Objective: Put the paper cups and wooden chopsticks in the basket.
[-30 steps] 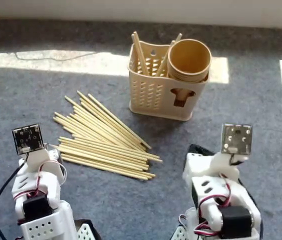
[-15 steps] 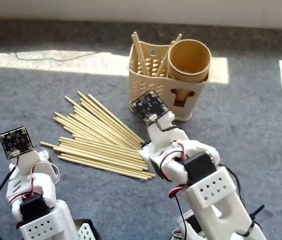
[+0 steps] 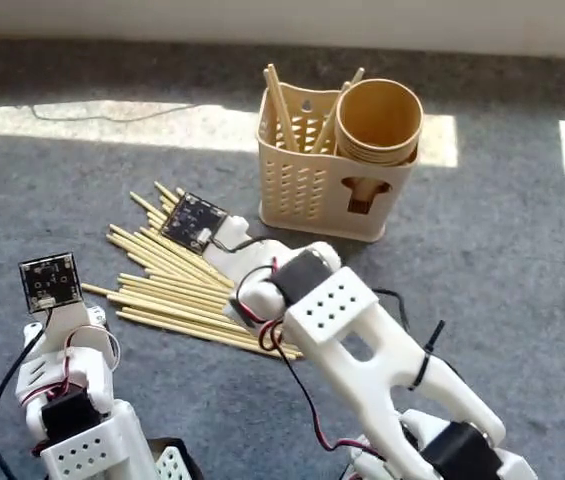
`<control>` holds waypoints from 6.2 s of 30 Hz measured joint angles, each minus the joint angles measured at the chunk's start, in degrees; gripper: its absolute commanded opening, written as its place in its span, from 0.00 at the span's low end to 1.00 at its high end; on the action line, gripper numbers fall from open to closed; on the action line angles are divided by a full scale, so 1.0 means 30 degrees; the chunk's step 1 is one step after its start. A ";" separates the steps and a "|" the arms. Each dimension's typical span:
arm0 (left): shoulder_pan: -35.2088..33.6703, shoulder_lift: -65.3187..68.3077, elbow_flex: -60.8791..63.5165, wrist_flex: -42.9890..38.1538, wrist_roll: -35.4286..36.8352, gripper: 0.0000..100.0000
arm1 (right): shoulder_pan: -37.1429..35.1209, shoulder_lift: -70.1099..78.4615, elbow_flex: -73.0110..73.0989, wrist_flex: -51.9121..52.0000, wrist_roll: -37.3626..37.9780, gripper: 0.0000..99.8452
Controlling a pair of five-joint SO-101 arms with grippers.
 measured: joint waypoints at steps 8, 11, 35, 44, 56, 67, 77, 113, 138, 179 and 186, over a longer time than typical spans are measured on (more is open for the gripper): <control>0.0000 0.0000 0.0000 -0.0029 -0.0205 0.07 | -0.1055 0.5363 -0.2960 0.0000 0.0000 0.14; 0.0000 0.0000 0.0059 -0.0029 -0.0205 0.07 | -0.1084 0.6681 -0.3487 0.0000 0.0000 0.14; 0.0000 0.0000 0.0147 -0.0029 -0.0205 0.07 | -0.0469 1.0696 -0.4044 -0.3839 0.0000 0.01; 0.0000 0.0000 0.0264 -0.0029 -0.0205 0.07 | -0.0029 1.0696 -0.4249 -0.3399 0.0000 0.00; 0.0000 0.0000 0.0264 -0.0029 -0.0205 0.07 | 0.0234 0.9993 -0.4337 -0.2842 0.0000 0.01; 0.0000 0.0000 0.0264 -0.0029 -0.0205 0.07 | 0.0234 0.9993 -0.3516 -0.2842 0.0000 0.03; 0.0000 0.0000 0.0264 -0.0029 -0.0205 0.07 | 0.0908 0.8469 -0.3399 -0.2579 0.0000 0.00; 0.0000 0.0000 0.0264 -0.0029 -0.0264 0.07 | 0.1524 -0.9524 0.2520 -0.6359 -0.5802 0.00; 0.0000 0.0000 0.0264 -0.0029 -0.0264 0.07 | 0.6857 -0.7590 0.2520 -2.2271 -0.5949 0.00; 0.0000 0.0000 0.0264 -0.0029 -0.0264 0.07 | 0.8000 -0.3546 0.1348 -2.1304 -0.5949 0.10; 0.0000 0.0000 0.0264 -0.0029 -0.0264 0.07 | 0.6711 -0.6154 0.1348 -1.6674 -0.5949 0.10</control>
